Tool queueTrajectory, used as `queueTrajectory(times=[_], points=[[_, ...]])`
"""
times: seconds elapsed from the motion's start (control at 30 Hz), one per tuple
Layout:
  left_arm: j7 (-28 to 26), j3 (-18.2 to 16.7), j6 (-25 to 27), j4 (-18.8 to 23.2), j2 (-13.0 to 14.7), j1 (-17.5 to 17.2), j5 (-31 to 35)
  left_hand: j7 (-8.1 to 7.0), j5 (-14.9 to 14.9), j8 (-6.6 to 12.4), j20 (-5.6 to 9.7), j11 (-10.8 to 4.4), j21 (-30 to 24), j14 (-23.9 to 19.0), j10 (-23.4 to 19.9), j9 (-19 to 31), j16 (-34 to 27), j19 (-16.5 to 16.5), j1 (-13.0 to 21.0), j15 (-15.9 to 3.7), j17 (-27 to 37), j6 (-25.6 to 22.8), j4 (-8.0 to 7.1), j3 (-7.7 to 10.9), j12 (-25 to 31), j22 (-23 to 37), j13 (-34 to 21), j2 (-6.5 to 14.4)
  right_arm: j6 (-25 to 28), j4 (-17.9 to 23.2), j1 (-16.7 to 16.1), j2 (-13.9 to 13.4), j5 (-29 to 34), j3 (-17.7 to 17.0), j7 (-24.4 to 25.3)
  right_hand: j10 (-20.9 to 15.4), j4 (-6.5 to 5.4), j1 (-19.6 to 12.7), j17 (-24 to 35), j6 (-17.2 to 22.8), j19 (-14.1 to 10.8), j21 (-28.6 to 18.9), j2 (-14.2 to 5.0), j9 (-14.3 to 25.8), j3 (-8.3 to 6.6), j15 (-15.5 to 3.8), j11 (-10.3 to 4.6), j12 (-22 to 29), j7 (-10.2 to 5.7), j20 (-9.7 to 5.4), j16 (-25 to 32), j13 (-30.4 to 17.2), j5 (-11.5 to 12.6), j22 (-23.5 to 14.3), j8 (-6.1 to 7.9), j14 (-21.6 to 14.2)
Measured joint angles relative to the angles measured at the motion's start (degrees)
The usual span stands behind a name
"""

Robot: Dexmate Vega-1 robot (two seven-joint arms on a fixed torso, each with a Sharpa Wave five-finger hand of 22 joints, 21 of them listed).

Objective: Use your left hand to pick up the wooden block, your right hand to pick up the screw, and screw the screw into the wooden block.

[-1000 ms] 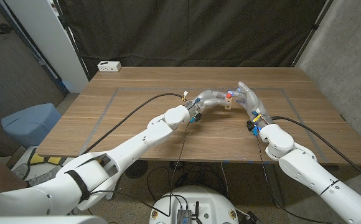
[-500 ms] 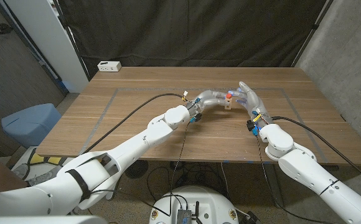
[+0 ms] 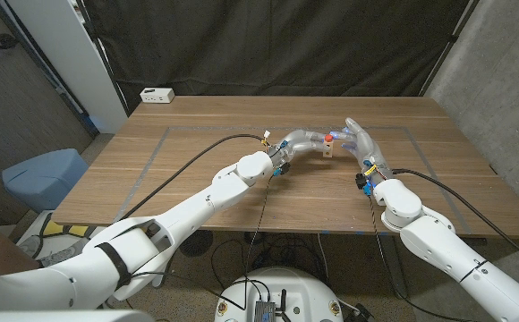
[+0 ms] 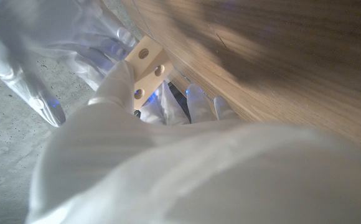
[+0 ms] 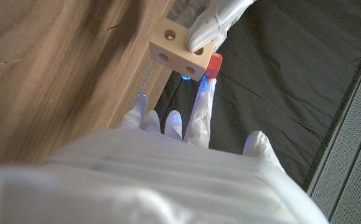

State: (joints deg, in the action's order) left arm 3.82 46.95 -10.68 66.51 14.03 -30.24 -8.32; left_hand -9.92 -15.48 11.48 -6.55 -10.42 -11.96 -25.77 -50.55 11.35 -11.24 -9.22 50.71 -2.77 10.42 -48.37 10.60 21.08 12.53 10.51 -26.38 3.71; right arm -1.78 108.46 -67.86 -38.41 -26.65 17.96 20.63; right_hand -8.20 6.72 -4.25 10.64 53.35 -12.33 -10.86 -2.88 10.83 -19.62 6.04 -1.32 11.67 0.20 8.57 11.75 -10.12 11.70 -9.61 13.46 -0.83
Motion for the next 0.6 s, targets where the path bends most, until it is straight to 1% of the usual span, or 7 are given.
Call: queueTrajectory(times=[0.07, 0.17, 0.3, 0.37, 0.4, 0.53, 0.6], points=[[0.01, 0.01, -0.03, -0.04, -0.03, 0.02, -0.01, 0.00, 0.00, 0.00, 0.00, 0.07, 0.00, 0.00, -0.08, 0.00, 0.00, 0.00, 0.00, 0.00, 0.00, 0.00, 0.00, 0.00, -0.38, 0.00, 0.00, 0.00, 0.07, 0.09, -0.08, 0.01, 0.03, -0.03, 0.13, -0.20, 0.00, 0.00, 0.00, 0.18, -0.08, 0.00, 0.00, 0.00, 0.00, 0.21, 0.20, 0.00, 0.17, -0.08, 0.00, 0.00, 0.00, 0.00, 0.00, -0.21], [0.01, 0.01, -0.03, -0.10, -0.04, 0.04, -0.01, 0.00, 0.00, -0.01, 0.00, 0.08, 0.00, 0.00, -0.08, 0.00, 0.00, 0.00, 0.00, 0.00, 0.00, 0.00, 0.00, 0.00, -0.38, 0.00, 0.00, 0.00, 0.20, 0.09, -0.08, 0.01, 0.07, -0.03, 0.31, -0.65, 0.00, -0.05, 0.00, 0.83, -0.39, 0.00, -0.05, 0.00, 0.00, 0.04, 0.01, 0.00, 0.22, 0.22, 0.00, 0.00, 0.00, 0.00, 0.00, -0.38], [0.01, 0.01, -0.06, -0.21, -0.07, 0.05, -0.06, 0.00, 0.00, -0.04, 0.00, 0.08, 0.00, 0.00, -0.08, 0.00, 0.00, 0.00, 0.00, 0.00, 0.00, 0.00, 0.00, 0.00, -0.39, 0.00, 0.00, 0.00, 0.36, 0.34, -0.29, 0.02, 0.15, -0.12, 0.62, -0.99, 0.00, -0.30, 0.00, 1.54, -0.39, 0.00, -0.30, -0.01, 0.00, 0.10, -0.08, 0.00, 0.32, 0.23, 0.00, -0.01, 0.00, 0.00, 0.01, -0.71], [0.00, 0.01, -0.06, -0.25, -0.07, 0.06, -0.10, 0.00, 0.00, -0.04, 0.00, 0.08, 0.00, 0.00, -0.08, 0.00, 0.00, 0.00, -0.01, 0.00, 0.00, 0.00, 0.00, 0.00, -0.39, 0.00, 0.00, -0.01, 0.44, 0.34, -0.29, 0.02, 0.20, -0.12, 0.76, -1.44, 0.00, -0.30, 0.00, 2.07, -0.39, 0.00, -0.30, -0.01, 0.00, -0.21, -0.01, 0.00, 0.61, 0.23, 0.00, -0.01, 0.00, 0.00, 0.27, -1.02], [0.00, 0.01, -0.06, -0.26, -0.07, 0.06, -0.10, 0.00, 0.01, -0.04, 0.00, 0.08, 0.00, 0.00, -0.08, 0.00, 0.00, 0.00, 0.00, 0.00, 0.00, 0.00, 0.00, 0.00, -0.39, 0.00, 0.00, -0.01, 0.46, 0.55, -0.42, 0.03, 0.22, -0.17, 0.79, -1.43, 0.00, -0.30, 0.00, 2.35, -0.48, 0.00, -0.30, -0.01, 0.00, -0.21, -0.01, 0.00, 0.52, 0.13, 0.00, -0.01, 0.00, 0.00, 0.47, -1.02], [0.00, 0.01, -0.06, -0.30, -0.08, 0.06, -0.13, 0.00, 0.02, -0.09, 0.00, 0.08, 0.00, 0.00, -0.08, 0.00, 0.00, 0.00, -0.01, 0.00, 0.00, 0.00, 0.00, 0.00, -0.39, 0.00, 0.00, -0.01, 0.53, 0.83, -0.61, 0.03, 0.29, -0.24, 0.94, -1.84, 0.17, -0.30, 0.01, 2.78, -0.69, 0.00, -0.30, -0.02, -0.17, -0.42, -0.41, 0.00, 0.72, -0.08, 0.00, -0.01, 0.00, 0.00, 0.48, -1.24], [0.00, 0.01, -0.07, -0.30, -0.08, 0.06, -0.14, 0.00, 0.03, -0.10, 0.00, 0.08, 0.00, 0.00, -0.08, 0.00, 0.00, 0.00, -0.01, 0.00, 0.00, 0.00, 0.00, 0.00, -0.39, 0.00, 0.00, -0.01, 0.53, 0.97, -0.73, 0.03, 0.29, -0.28, 0.94, -2.07, 0.17, -0.30, 0.01, 2.97, -0.69, 0.00, -0.30, -0.02, -0.17, -0.43, -0.19, 0.00, 0.72, -0.08, 0.00, -0.01, 0.00, 0.00, 0.48, -1.24]])
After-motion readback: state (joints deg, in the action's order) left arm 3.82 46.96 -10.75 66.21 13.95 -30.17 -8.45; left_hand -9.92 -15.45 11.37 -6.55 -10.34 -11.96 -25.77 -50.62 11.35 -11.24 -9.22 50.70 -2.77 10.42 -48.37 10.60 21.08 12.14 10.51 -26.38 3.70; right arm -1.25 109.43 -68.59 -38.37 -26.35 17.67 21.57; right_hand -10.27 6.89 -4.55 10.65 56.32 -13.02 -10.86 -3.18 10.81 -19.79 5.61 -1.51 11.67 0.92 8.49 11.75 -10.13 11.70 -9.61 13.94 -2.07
